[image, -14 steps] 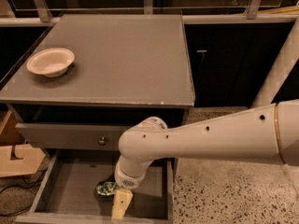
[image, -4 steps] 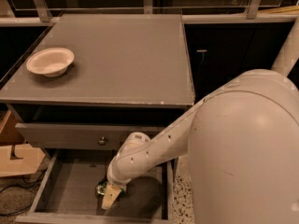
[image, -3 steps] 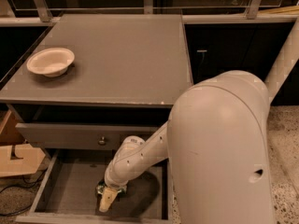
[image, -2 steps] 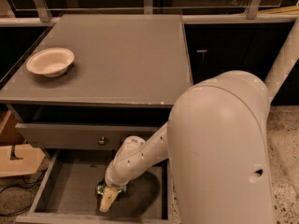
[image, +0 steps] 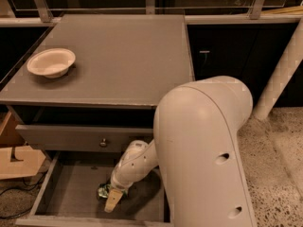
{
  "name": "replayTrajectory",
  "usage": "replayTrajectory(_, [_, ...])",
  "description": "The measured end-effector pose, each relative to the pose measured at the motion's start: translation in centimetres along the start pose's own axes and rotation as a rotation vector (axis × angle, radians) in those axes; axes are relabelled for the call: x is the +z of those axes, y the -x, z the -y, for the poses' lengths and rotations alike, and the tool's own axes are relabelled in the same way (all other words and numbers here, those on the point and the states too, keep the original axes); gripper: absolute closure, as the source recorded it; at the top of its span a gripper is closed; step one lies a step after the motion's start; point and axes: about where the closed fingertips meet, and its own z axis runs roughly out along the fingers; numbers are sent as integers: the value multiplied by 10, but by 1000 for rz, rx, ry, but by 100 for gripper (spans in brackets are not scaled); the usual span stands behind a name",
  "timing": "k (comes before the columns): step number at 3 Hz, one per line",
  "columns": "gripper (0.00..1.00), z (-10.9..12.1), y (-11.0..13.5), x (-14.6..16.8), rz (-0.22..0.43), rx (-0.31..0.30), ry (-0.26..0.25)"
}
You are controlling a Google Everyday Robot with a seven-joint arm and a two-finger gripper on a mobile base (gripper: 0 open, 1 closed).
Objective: Pick green can from middle drawer and place on counter
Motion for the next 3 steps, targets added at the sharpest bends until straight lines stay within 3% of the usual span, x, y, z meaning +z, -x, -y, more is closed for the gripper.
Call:
replayTrajectory(1, [0,-1,-2,3,-4,5,5])
replayTrajectory(2, [0,-17,-3,30,-9,-15,45])
replayTrajectory(3, [0,-17,-3,30,-9,-15,45])
